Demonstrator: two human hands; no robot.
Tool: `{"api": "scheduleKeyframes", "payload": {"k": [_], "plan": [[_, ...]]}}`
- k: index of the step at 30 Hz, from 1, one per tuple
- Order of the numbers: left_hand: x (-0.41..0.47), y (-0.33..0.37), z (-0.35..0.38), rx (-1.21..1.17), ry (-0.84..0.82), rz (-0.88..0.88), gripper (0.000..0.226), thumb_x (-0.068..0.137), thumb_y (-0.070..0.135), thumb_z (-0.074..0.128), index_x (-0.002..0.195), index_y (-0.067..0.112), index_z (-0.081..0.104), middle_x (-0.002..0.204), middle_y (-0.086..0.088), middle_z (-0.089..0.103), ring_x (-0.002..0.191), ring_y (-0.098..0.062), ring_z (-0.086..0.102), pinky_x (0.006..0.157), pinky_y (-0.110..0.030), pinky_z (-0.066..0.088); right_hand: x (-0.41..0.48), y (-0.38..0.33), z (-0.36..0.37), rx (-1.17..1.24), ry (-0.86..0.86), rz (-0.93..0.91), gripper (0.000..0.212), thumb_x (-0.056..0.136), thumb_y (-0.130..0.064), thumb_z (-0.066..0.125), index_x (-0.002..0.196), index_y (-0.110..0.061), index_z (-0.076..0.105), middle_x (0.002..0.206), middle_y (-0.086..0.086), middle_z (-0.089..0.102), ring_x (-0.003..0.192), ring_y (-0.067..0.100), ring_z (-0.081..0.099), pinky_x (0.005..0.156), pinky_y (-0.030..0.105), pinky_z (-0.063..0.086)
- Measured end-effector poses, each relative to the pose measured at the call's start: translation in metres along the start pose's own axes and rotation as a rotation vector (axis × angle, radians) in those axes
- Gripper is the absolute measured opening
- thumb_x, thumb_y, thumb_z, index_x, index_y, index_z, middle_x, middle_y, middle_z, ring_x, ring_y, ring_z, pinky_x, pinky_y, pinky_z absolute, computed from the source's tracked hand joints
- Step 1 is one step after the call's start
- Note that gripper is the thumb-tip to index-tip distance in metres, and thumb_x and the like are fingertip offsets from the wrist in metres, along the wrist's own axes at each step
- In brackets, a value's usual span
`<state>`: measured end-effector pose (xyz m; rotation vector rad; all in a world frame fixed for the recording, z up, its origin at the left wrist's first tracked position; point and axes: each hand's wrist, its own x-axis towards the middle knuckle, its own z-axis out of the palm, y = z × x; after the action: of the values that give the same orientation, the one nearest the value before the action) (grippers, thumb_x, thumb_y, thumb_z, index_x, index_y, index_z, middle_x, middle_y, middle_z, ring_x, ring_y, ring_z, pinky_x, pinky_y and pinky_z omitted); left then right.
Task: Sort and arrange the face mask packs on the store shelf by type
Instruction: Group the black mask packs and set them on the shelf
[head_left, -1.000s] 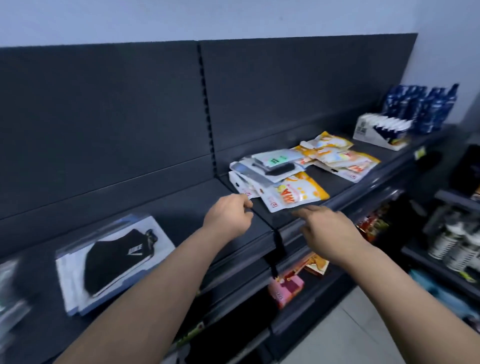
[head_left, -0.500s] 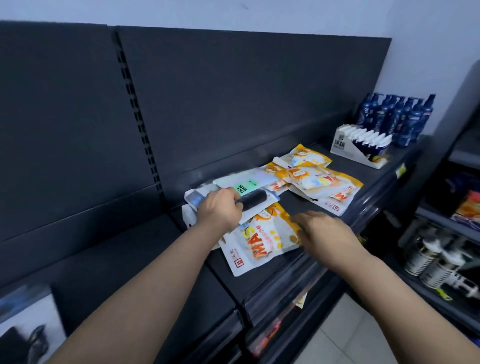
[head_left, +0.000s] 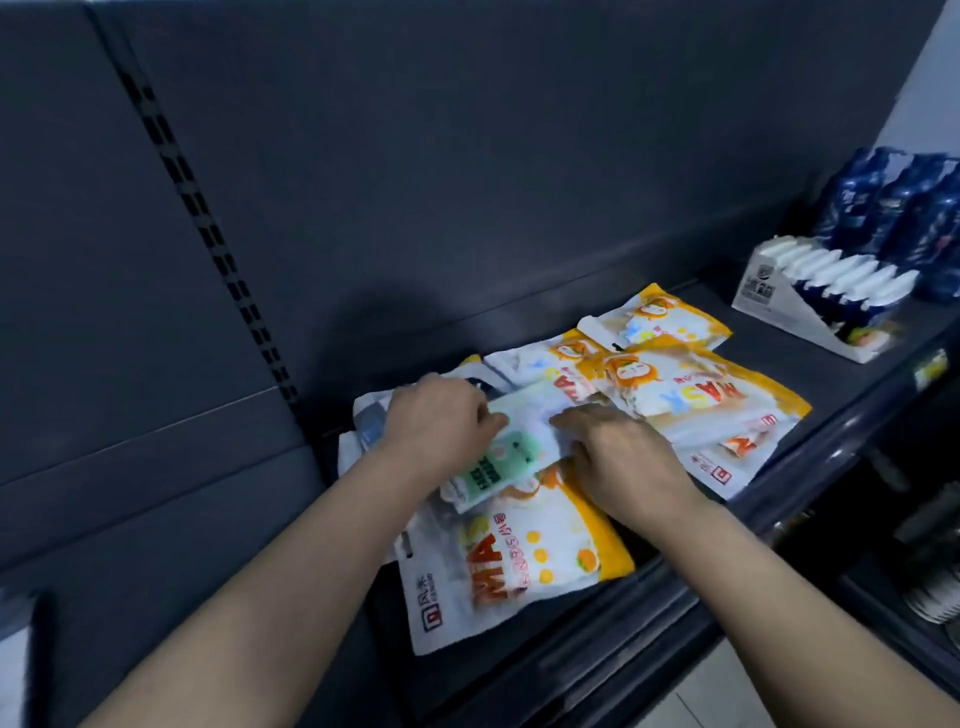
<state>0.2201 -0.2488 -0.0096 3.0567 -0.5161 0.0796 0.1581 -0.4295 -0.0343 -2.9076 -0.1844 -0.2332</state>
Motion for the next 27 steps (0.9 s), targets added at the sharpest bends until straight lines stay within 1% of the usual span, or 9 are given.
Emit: {"api": "scheduleKeyframes", "payload": {"k": [2, 5, 8, 11, 13, 18, 21, 23, 27], "plan": [[0.005, -0.001, -0.002, -0.016, -0.059, -0.114, 0.04, 0.088, 0.056, 0.051, 0.108, 0.024, 0.063, 0.109, -0.003, 0.064, 0.108, -0.025, 0.05, 0.074, -0.034, 0.04, 0.011, 0.002, 0.003, 0.013, -0.082, -0.071, 0.037, 0.083, -0.022, 0.054, 0.119, -0.025, 0.06, 0.124, 0.001, 0.06, 0.114, 0.026, 0.055, 0.085, 0.036, 0.051], [0.006, 0.001, 0.003, -0.044, -0.247, -0.259, 0.067, 0.077, 0.071, 0.055, 0.125, 0.025, 0.054, 0.126, 0.0, 0.057, 0.119, -0.025, 0.047, 0.075, -0.032, 0.037, 0.02, 0.01, 0.008, 0.011, -0.131, -0.14, 0.034, 0.09, -0.026, 0.05, 0.123, -0.026, 0.058, 0.127, -0.001, 0.057, 0.115, 0.024, 0.054, 0.088, 0.037, 0.05], [0.006, 0.009, 0.006, -0.124, -0.189, -0.332, 0.074, 0.065, 0.073, 0.066, 0.119, 0.023, 0.057, 0.117, 0.004, 0.059, 0.109, -0.018, 0.054, 0.075, -0.029, 0.043, 0.027, 0.026, 0.013, 0.047, -0.105, -0.21, 0.036, 0.09, -0.022, 0.048, 0.125, -0.027, 0.056, 0.13, -0.003, 0.057, 0.116, 0.021, 0.053, 0.088, 0.035, 0.049], [0.008, 0.012, -0.004, -0.222, -0.208, -0.418, 0.055, 0.06, 0.064, 0.074, 0.094, 0.023, 0.063, 0.091, 0.007, 0.065, 0.084, -0.013, 0.061, 0.067, -0.029, 0.047, 0.033, 0.035, 0.012, 0.078, -0.097, -0.257, 0.039, 0.088, -0.02, 0.05, 0.126, -0.027, 0.056, 0.129, -0.003, 0.057, 0.113, 0.021, 0.055, 0.084, 0.033, 0.049], [0.008, 0.007, -0.01, -0.372, -0.146, -0.478, 0.043, 0.064, 0.054, 0.078, 0.085, 0.019, 0.063, 0.082, 0.003, 0.064, 0.077, -0.016, 0.062, 0.065, -0.03, 0.047, 0.035, 0.041, 0.011, 0.086, -0.081, -0.287, 0.041, 0.087, -0.017, 0.05, 0.128, -0.026, 0.055, 0.13, -0.003, 0.056, 0.113, 0.022, 0.055, 0.085, 0.034, 0.048], [-0.007, -0.006, -0.019, -0.737, 0.224, -0.621, 0.027, 0.078, 0.032, 0.077, 0.083, 0.015, 0.057, 0.08, -0.002, 0.067, 0.075, -0.023, 0.064, 0.078, -0.04, 0.053, 0.044, 0.053, 0.008, 0.137, -0.074, -0.337, 0.038, 0.091, -0.015, 0.045, 0.127, -0.025, 0.054, 0.126, -0.001, 0.057, 0.112, 0.022, 0.054, 0.083, 0.034, 0.048], [-0.017, -0.006, -0.02, -0.677, 0.322, -0.663, 0.018, 0.084, 0.03, 0.07, 0.089, 0.019, 0.057, 0.086, -0.002, 0.069, 0.081, -0.025, 0.066, 0.08, -0.042, 0.054, 0.05, 0.051, 0.004, 0.154, -0.112, -0.373, 0.041, 0.094, -0.015, 0.043, 0.133, -0.024, 0.051, 0.133, -0.001, 0.053, 0.118, 0.021, 0.052, 0.09, 0.035, 0.048], [-0.024, -0.007, -0.022, -0.626, 0.36, -0.703, 0.016, 0.087, 0.032, 0.066, 0.094, 0.021, 0.057, 0.09, -0.002, 0.069, 0.083, -0.027, 0.066, 0.076, -0.041, 0.055, 0.053, 0.048, 0.005, 0.152, -0.164, -0.417, 0.043, 0.097, -0.018, 0.041, 0.139, -0.023, 0.044, 0.143, -0.001, 0.045, 0.127, 0.02, 0.046, 0.097, 0.035, 0.044], [-0.042, -0.01, -0.029, -0.543, 0.383, -0.796, 0.014, 0.088, 0.032, 0.064, 0.096, 0.022, 0.057, 0.089, 0.0, 0.067, 0.083, -0.026, 0.065, 0.076, -0.043, 0.055, 0.052, 0.039, 0.012, 0.127, -0.348, -0.528, 0.05, 0.102, -0.033, 0.032, 0.15, -0.022, 0.022, 0.159, 0.0, 0.015, 0.146, 0.017, 0.015, 0.114, 0.036, 0.026]]}}
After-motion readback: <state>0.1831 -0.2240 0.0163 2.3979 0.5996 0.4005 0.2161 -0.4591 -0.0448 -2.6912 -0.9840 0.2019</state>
